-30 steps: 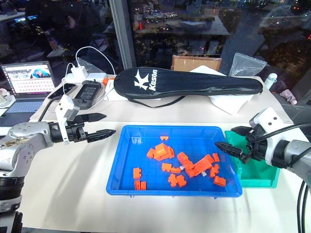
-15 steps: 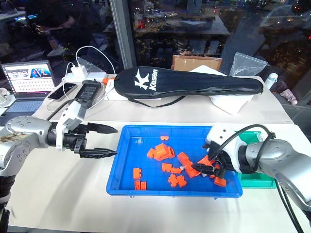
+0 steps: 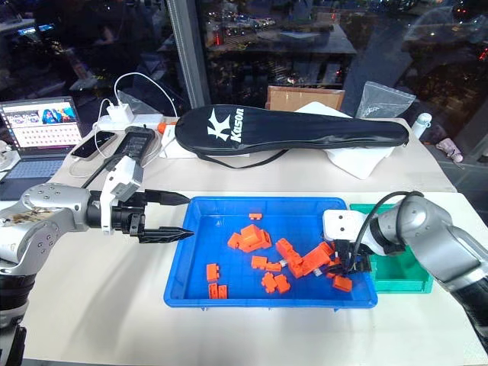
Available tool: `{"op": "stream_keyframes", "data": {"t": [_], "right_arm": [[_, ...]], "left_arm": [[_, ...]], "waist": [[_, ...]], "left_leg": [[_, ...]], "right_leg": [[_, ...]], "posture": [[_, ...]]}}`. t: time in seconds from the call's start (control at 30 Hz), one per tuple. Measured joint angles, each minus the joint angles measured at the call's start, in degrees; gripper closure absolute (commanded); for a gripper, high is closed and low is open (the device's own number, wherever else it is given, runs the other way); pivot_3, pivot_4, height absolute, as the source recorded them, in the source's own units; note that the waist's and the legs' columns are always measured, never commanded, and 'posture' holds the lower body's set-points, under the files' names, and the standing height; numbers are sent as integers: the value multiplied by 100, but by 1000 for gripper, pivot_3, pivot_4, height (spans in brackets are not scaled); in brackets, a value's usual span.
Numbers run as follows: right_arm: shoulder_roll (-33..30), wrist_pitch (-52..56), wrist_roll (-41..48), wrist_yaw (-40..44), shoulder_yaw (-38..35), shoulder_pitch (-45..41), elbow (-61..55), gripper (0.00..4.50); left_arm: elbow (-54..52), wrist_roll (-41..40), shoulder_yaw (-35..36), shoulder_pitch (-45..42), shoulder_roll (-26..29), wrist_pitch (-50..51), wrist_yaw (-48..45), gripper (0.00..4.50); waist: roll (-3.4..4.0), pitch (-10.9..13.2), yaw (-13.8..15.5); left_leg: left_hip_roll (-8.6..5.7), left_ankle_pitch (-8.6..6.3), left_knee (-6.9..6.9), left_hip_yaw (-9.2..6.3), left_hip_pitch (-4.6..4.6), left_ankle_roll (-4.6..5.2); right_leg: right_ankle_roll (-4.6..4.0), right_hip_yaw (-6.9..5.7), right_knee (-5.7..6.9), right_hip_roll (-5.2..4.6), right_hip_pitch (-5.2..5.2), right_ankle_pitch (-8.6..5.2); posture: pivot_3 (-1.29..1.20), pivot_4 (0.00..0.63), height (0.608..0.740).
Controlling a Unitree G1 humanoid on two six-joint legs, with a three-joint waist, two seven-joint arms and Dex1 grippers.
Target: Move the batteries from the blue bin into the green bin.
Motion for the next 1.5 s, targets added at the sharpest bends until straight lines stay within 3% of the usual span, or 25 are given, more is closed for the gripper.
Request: {"op": "stream_keyframes", "data": {"t": [0.1,0.27,0.63,0.9,0.97,1.17,1.3,1.5], "right_arm": [[127,-155,-136,107,1,-24,218,1337],[145,-219,-200,428,-22,-60,218,3038],[-131,-217,-346,637,-333,-557,329,3044],[703,-406,-1308,-519,-285,-1351,1701,3044],[849,-488,-1559,-766,-254,-1452,2029,2027],[971,-454,-1792,-936,-257,-1539,2297,28],[886,-169,-1499,-599,-443,-1428,1773,10],[351,1300,-391,540,-829,-593,-265,10]], "left_arm": [[-95,-1,15,72,22,6,42,0],[-167,-1,16,102,35,6,103,0],[-21,96,-82,-75,-7,-19,110,0],[44,136,-227,-147,-124,-31,94,0],[48,165,-238,-153,-125,-31,96,0],[53,219,-271,-164,-144,-35,96,0],[51,228,-279,-174,-169,-45,91,0],[114,259,-342,-230,-250,-159,63,0]], "waist": [[0,0,-7],[1,0,-13],[2,0,-11],[1,0,-50],[1,0,-33],[2,0,-29],[3,0,-39],[2,0,2]], "left_leg": [[0,0,-2,0,0,0],[1,0,-1,0,7,0],[0,0,-1,0,15,0],[0,0,-3,0,16,0],[0,0,-3,-1,16,1],[-1,0,0,0,17,1],[0,0,-3,-1,18,1],[0,-1,1,-6,25,2]], "right_leg": [[-1,0,3,1,17,1],[-2,0,5,1,27,0],[-3,0,4,1,31,-1],[-21,0,10,2,33,5],[-33,0,8,2,36,12],[-34,0,10,1,39,13],[-34,0,11,2,39,13],[-19,-8,10,2,56,4]], "posture": [[0,150,731],[0,150,731],[0,150,731],[0,150,731],[0,150,731],[0,150,731],[0,150,731],[0,150,731]]}}
